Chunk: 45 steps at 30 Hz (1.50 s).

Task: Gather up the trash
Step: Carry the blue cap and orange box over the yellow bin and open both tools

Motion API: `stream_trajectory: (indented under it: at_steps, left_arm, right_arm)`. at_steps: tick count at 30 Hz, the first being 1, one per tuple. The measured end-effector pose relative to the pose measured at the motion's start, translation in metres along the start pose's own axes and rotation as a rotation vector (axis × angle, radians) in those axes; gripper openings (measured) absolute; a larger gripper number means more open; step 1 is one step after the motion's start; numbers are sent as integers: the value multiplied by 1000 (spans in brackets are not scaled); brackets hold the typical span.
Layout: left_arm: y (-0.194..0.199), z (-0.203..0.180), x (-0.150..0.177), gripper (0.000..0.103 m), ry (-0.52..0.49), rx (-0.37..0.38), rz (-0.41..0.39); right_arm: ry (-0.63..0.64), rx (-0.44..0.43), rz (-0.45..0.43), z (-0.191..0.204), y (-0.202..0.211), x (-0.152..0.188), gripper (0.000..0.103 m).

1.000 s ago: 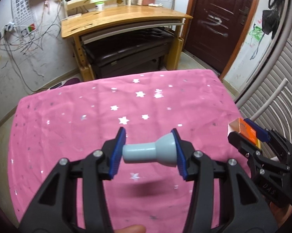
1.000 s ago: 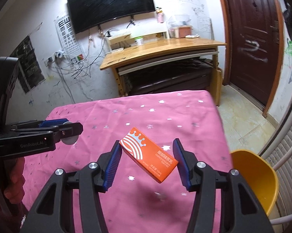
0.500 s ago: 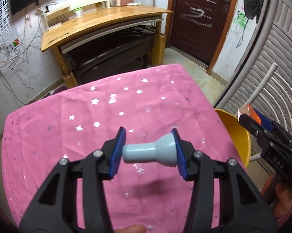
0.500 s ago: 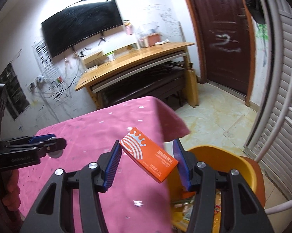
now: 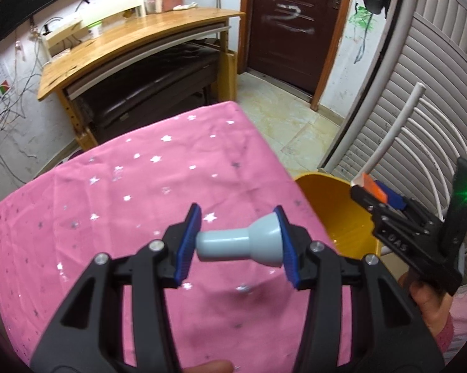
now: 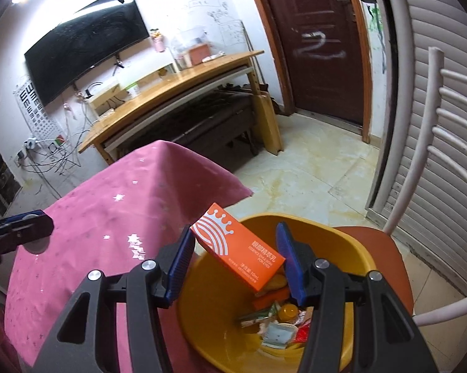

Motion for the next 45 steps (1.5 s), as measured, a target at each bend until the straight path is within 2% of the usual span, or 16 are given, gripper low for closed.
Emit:
stream_trajectory:
  at_steps: [7,12,14,22,29,36,38,39,40,45]
  left_arm:
    - [-18,-27,-16,45,-30,46,12]
    - [-29,-43,-24,45,-46,73,22]
    - [-31,-49,-27,45,-53,80,24]
    - [-41,-68,-35,45,-66,114,33]
    - [-53,-93,-44,45,-71,177,43]
    - [-55,-110,-49,45,-98,170,36]
    - [-56,-113,-50,53,-101,174,36]
    - [-55,-113,-50,66,-102,173,33]
    - [-55,-113,-51,72,-101,168,27]
    - [-53,-111,-51,72,-96,157,21]
  right_arm:
    - [-44,15,29,-18,-9,2,50]
    - [-65,21,37,-27,-13,1,62]
    - [-71,21,33,-30,-13,0,63]
    - [-158,47,-40,-64,5,-15,63]
    - [-233,49,-105,-88,24,-25,65]
    - [-273,33,-136,-101,33,-30,66]
    - [-274,28,-134,-100,33,-30,66]
    - [-276,27,-136,-100,33,-30,66]
    - [-280,24,-138,-101,33,-31,66]
    - [-281,12,-147,-98,37,-30,67]
Point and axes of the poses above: each gripper's, at about its wrist camera, not at the fingertips, and y roughly against the way its jaws point, z to its left, x to its underside, the point moved 5 cm from there along -y, roughly the way its jaws point, and after that the axes turned 15 degrees about -y, right-handed, at the moved point
